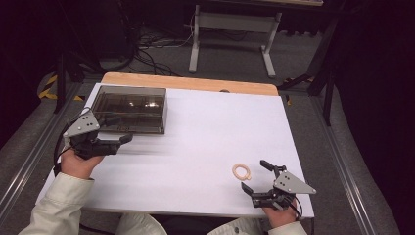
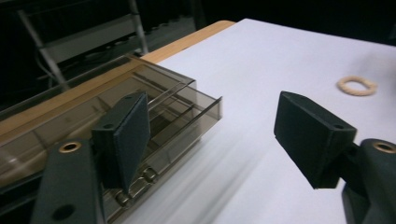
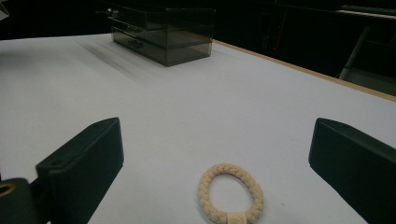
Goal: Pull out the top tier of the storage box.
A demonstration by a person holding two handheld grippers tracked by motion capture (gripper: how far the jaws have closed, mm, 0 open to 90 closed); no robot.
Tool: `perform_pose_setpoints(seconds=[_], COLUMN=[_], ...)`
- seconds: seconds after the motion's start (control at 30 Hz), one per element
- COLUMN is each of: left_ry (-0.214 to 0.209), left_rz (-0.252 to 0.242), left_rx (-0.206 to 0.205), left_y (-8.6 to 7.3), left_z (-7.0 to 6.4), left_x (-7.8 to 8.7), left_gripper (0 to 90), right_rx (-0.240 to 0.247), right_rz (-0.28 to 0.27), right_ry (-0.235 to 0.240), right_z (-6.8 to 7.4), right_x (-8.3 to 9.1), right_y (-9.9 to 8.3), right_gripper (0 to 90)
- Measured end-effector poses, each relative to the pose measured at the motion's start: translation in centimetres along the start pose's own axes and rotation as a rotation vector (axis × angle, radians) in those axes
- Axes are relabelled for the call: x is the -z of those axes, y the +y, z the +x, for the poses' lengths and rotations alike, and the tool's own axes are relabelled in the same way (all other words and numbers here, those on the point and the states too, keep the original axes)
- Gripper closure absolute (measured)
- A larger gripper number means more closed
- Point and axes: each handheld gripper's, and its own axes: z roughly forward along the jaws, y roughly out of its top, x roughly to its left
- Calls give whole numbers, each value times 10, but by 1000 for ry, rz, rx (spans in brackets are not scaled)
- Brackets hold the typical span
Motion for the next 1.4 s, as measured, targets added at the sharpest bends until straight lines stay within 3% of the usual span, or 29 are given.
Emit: perform_pose_setpoints(seconds=[0.1, 0.3, 0.37, 0.4, 0.43, 0.53, 0.63, 0.7, 0.8, 1.07, 1.4], left_ry=[-28, -94, -115, -115, -160, -160, -191, -187, -185, -171, -162], left_rz=[5, 14, 28, 28, 52, 89, 113, 127, 158, 231, 277], left_rx=[-17, 19, -24, -24, -41, -78, -95, -133, -133, -191, -210], left_y=[0, 2, 4, 4, 6, 8, 12, 17, 22, 33, 42], left_z=[2, 6, 7, 7, 9, 12, 17, 19, 22, 28, 35], left_x=[1, 0, -1, -1, -2, -2, 1, 3, 4, 0, -6], left_gripper=[308, 186, 147, 136, 132, 189, 266, 304, 313, 313, 297], right_rx=[-4, -4, -5, -5, -9, -14, -6, -5, -5, -5, -10], right_rz=[-1, 1, 1, 1, 1, 3, 6, 4, 6, 7, 9], right_ry=[-1, 3, -1, -1, -3, 0, 1, 3, 2, 3, 5], right_z=[0, 1, 1, 1, 0, 1, 2, 2, 2, 2, 2], right_x=[0, -1, -1, -1, -1, -2, -3, -3, -3, -3, -4], right_y=[0, 0, 0, 0, 0, 0, 0, 0, 0, 0, 0], right_gripper=[35, 36, 36, 36, 36, 36, 36, 36, 36, 36, 36])
